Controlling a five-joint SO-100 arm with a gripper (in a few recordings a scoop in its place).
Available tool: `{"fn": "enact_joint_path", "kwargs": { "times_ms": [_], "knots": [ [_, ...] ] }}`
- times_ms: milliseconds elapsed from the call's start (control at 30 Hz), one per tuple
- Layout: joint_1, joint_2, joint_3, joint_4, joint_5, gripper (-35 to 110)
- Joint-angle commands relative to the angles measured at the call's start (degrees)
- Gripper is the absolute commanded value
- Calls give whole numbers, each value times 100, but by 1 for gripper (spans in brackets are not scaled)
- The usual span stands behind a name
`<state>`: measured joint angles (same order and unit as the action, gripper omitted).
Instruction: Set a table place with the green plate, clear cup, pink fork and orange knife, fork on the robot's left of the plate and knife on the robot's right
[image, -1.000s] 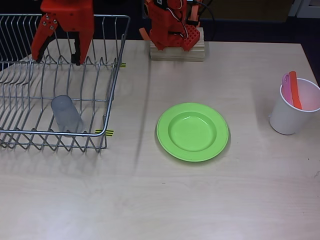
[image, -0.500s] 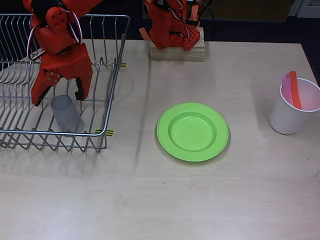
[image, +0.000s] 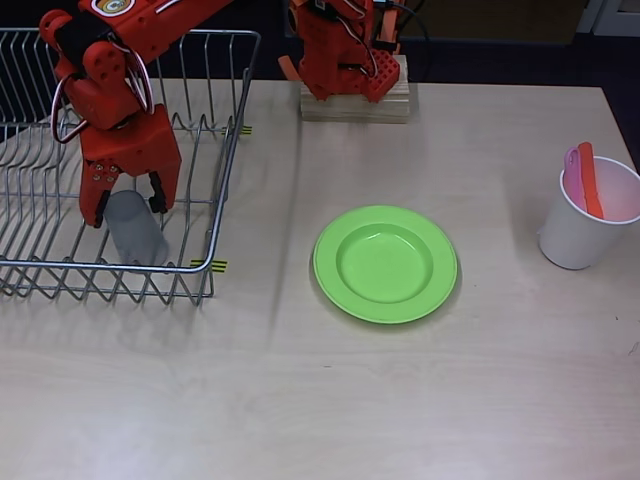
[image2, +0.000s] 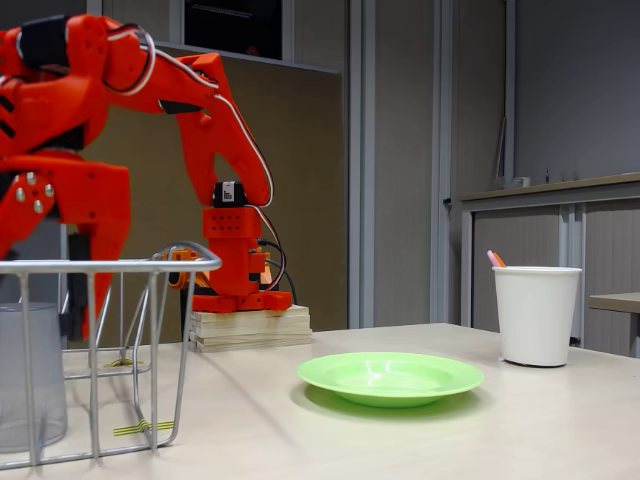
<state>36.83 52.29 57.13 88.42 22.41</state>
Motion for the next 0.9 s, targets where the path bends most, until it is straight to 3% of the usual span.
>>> {"fn": "enact_joint_path", "kwargs": {
  "times_ms": [0,300,500,867],
  "knots": [
    [53,114,-281,132,-9,29],
    [-26,290,-967,738,-79,26],
    [-255,1433,-1125,1134,-193,25],
    [-2232,2760,-1441,905,88,21]
  ]
}}
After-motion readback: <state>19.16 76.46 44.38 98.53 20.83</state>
